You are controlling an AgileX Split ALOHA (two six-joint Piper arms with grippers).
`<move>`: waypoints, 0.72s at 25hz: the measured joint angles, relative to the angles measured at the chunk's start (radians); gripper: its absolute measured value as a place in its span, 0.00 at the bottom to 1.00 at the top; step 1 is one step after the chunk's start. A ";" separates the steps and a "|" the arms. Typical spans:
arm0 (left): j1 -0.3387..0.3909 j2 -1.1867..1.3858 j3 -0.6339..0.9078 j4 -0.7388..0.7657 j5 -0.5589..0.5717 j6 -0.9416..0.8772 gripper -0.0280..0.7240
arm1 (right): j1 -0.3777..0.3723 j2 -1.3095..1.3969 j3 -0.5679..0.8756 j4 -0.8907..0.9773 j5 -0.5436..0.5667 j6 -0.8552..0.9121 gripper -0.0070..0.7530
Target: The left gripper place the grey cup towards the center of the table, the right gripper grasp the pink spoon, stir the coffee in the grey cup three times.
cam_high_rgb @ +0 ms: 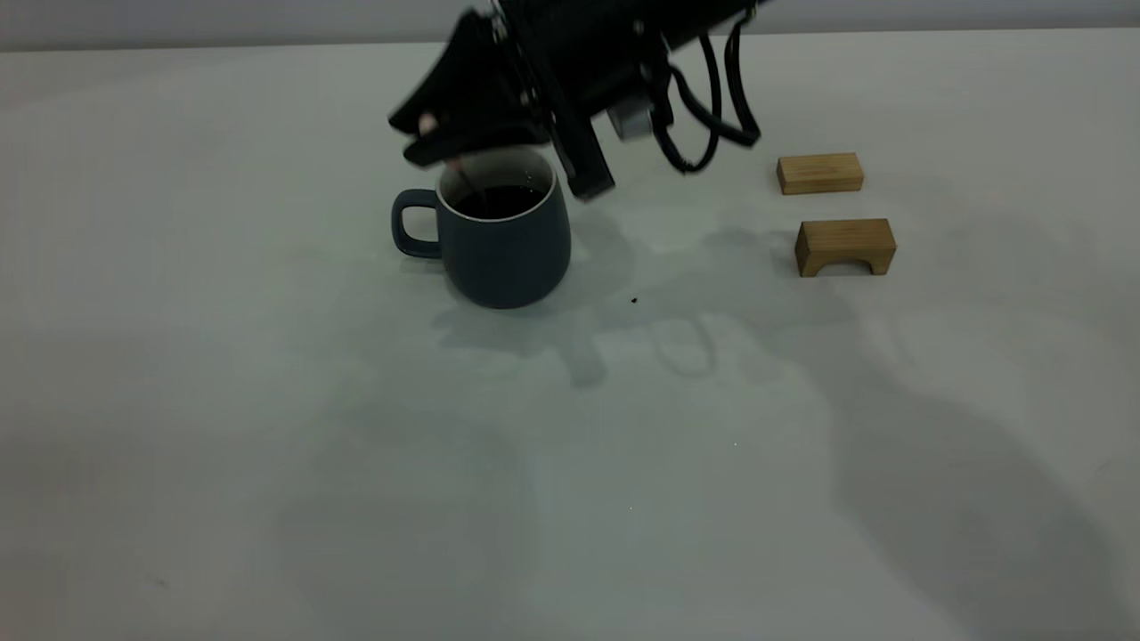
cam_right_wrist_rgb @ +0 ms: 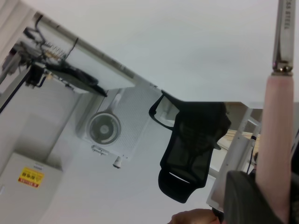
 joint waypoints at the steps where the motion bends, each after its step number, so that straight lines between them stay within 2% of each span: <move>1: 0.000 0.000 0.000 0.000 0.000 0.000 0.43 | 0.000 0.008 0.000 0.000 -0.001 0.000 0.20; 5: 0.000 0.000 0.000 0.000 0.000 0.000 0.43 | 0.000 0.018 0.000 0.000 -0.002 0.000 0.27; 8: 0.000 0.000 0.000 0.000 0.000 0.000 0.43 | 0.000 0.018 0.000 -0.002 -0.002 0.000 0.44; 14: 0.000 0.000 0.000 0.000 -0.001 0.000 0.43 | 0.000 0.000 0.000 -0.023 0.021 -0.001 0.85; 16: 0.000 0.000 0.000 0.000 -0.001 0.000 0.43 | -0.001 -0.046 0.000 -0.071 0.040 -0.011 0.93; 18: 0.000 0.000 0.000 0.000 -0.001 0.000 0.43 | -0.003 -0.134 0.000 -0.163 0.055 -0.038 0.96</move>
